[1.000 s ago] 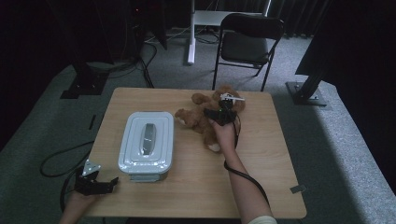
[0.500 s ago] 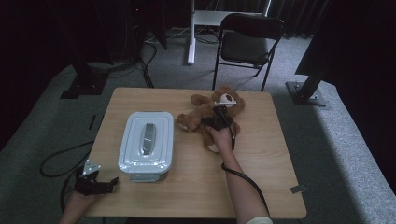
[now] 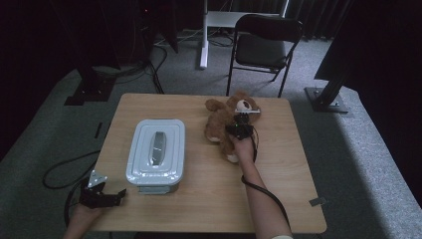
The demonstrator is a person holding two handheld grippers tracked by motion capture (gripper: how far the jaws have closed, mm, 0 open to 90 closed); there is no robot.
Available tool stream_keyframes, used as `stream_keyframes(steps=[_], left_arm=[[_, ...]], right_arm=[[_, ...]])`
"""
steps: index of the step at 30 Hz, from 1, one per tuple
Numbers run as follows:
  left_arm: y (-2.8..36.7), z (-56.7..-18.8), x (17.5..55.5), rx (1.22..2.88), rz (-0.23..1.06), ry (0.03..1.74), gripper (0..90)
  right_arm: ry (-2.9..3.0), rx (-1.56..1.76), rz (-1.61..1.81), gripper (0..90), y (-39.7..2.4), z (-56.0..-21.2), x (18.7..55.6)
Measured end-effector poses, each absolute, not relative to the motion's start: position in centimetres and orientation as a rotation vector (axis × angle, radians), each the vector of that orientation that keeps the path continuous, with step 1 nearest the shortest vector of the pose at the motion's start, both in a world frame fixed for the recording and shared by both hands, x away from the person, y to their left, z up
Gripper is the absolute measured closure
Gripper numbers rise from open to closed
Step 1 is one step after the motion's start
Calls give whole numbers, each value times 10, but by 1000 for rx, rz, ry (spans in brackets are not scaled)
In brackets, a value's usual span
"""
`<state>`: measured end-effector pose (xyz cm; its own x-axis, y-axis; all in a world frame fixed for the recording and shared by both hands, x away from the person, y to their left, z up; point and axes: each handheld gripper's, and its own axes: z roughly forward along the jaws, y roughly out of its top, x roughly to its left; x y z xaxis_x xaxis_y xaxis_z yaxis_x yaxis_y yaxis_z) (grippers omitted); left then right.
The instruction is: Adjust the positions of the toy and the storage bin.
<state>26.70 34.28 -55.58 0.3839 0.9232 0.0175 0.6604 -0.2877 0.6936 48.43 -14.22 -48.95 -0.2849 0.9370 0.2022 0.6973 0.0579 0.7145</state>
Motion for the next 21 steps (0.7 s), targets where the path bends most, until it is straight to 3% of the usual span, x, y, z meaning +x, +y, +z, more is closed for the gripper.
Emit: stream_keyframes(steps=[21], left_arm=[[342,-556,267,2046,567,1355,5]], right_arm=[[2102,1251,715,730,-253,-434,469]])
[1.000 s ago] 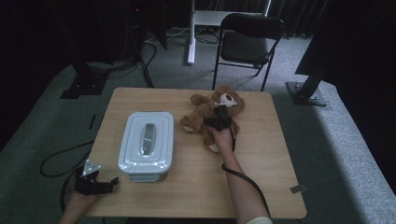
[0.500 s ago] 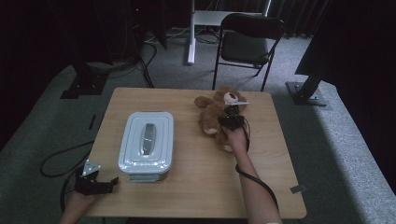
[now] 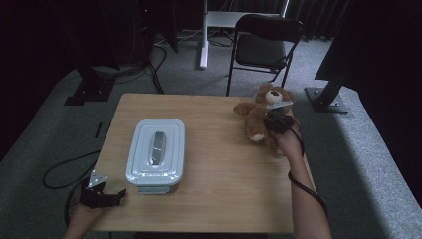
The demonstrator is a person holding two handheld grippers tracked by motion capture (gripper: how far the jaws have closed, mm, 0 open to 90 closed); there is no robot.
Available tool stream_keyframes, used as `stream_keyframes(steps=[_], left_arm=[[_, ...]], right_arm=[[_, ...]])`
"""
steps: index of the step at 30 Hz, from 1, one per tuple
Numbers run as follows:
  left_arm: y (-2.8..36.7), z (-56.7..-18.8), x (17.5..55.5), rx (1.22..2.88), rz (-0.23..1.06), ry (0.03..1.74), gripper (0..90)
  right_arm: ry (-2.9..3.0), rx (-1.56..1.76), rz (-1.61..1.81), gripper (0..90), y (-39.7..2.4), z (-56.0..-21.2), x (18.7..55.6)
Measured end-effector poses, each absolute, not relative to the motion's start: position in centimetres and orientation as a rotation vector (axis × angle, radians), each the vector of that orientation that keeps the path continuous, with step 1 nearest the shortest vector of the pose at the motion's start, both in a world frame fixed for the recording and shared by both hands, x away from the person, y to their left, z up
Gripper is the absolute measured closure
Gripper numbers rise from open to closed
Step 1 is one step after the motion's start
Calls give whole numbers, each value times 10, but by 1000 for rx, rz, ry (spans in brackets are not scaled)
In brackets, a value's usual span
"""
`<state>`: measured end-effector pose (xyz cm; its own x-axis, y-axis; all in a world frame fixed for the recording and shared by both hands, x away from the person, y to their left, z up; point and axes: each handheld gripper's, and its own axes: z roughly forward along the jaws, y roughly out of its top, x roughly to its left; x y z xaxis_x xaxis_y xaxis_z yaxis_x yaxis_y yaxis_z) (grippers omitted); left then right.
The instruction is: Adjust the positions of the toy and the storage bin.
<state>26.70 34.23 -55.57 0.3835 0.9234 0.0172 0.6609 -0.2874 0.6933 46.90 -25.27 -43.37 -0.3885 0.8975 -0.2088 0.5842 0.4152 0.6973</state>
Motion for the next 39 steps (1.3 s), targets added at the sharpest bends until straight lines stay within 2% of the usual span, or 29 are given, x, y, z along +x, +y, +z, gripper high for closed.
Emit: stream_keyframes(steps=[7,11,13,14,15,24,29,33,39], left_arm=[[342,-556,267,2045,567,1356,5],[342,-556,267,2045,567,1356,5],[342,-556,267,2045,567,1356,5],[342,-556,267,2045,567,1356,5],[342,-556,267,2046,567,1355,5],[343,-555,268,2042,559,1351,5],[340,-553,272,2058,528,1344,5],[336,-549,276,2068,557,1347,5],[332,-551,277,2104,548,1350,5]], right_arm=[[2164,1181,726,721,-260,-449,473],[2190,1197,643,600,-255,-475,475],[2173,1228,687,600,-258,-475,474],[2151,1279,724,420,-260,-472,472],[2151,1277,714,402,-260,-471,471],[2147,1336,702,376,-261,-458,461],[2090,1421,790,304,-276,-454,455],[2041,1494,880,258,-281,-448,453],[1974,1661,977,226,-278,-446,451]])
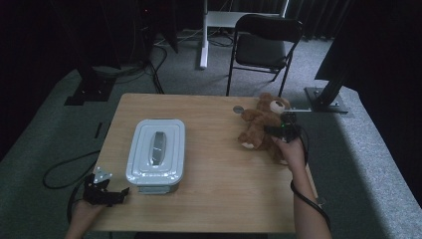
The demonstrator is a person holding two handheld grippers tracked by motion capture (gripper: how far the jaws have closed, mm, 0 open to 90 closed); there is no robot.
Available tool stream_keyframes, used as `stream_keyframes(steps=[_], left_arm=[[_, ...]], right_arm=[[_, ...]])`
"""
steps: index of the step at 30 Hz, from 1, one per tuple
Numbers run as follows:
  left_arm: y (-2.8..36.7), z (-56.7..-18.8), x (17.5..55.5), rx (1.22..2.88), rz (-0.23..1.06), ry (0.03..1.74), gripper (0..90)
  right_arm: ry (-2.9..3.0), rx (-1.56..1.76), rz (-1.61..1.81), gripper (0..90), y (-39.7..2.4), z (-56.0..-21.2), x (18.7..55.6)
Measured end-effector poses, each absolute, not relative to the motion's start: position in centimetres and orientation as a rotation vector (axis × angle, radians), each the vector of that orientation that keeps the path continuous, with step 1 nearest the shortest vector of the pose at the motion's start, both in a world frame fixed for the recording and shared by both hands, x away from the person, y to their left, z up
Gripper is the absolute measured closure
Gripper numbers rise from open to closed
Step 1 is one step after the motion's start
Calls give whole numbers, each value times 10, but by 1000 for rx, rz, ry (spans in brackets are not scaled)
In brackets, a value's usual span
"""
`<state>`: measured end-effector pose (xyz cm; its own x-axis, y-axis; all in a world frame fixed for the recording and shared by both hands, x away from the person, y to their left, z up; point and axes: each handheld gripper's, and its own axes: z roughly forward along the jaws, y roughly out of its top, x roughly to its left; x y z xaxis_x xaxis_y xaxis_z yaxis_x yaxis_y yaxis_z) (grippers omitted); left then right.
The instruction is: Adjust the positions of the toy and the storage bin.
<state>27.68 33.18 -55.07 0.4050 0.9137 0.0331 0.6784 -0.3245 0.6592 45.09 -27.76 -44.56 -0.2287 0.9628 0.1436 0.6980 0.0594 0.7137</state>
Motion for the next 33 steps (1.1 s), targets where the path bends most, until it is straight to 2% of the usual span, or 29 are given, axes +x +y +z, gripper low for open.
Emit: stream_keyframes(steps=[3,7,15,33], left_arm=[[332,-548,278,2099,543,1352,5],[333,-540,284,2076,565,1359,5],[330,-524,300,2025,615,1352,5],[329,-516,321,1983,590,1326,5]], right_arm=[[1974,1643,1036,226,-272,-443,446],[2054,1519,1092,130,-243,-438,436],[2143,1386,1122,130,-195,-447,427],[2308,1203,1206,133,-108,-485,416]])
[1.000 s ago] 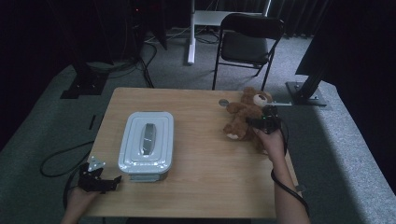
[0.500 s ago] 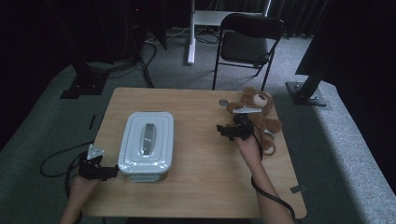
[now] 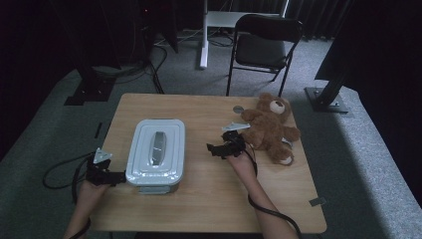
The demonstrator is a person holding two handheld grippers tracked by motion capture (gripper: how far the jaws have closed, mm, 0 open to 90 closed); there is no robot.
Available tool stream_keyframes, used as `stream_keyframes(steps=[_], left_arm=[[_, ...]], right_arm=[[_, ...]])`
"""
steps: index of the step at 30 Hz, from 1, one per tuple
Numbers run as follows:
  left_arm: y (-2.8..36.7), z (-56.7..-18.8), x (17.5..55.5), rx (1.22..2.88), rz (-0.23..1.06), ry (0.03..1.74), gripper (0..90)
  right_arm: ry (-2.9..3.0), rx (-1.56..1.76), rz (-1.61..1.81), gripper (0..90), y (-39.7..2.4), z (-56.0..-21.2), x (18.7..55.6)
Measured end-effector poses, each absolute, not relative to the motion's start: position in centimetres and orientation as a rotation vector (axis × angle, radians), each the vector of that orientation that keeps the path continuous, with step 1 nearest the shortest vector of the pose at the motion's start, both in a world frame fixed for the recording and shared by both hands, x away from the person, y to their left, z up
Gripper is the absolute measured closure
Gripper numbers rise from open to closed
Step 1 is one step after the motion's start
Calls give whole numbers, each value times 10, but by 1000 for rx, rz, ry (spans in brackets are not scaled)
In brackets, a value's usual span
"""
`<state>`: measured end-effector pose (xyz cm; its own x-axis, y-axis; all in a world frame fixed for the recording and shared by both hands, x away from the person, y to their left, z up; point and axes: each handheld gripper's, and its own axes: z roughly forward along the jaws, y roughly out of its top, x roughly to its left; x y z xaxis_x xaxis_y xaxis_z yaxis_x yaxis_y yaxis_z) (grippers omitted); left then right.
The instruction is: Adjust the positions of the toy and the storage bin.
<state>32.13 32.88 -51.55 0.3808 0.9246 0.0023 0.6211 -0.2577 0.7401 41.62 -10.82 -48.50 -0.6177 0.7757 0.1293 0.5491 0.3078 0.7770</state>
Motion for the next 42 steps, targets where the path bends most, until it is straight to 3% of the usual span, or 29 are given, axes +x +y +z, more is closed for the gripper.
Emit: stream_keyframes(steps=[7,27,42], left_arm=[[323,-516,323,1983,593,1312,5],[309,-517,344,1995,625,1285,5],[269,-514,333,2083,622,1181,5]], right_arm=[[2370,1180,1187,129,-73,-503,413],[2348,1203,1149,129,-29,-517,433],[2420,1187,1121,130,-47,-520,442]])
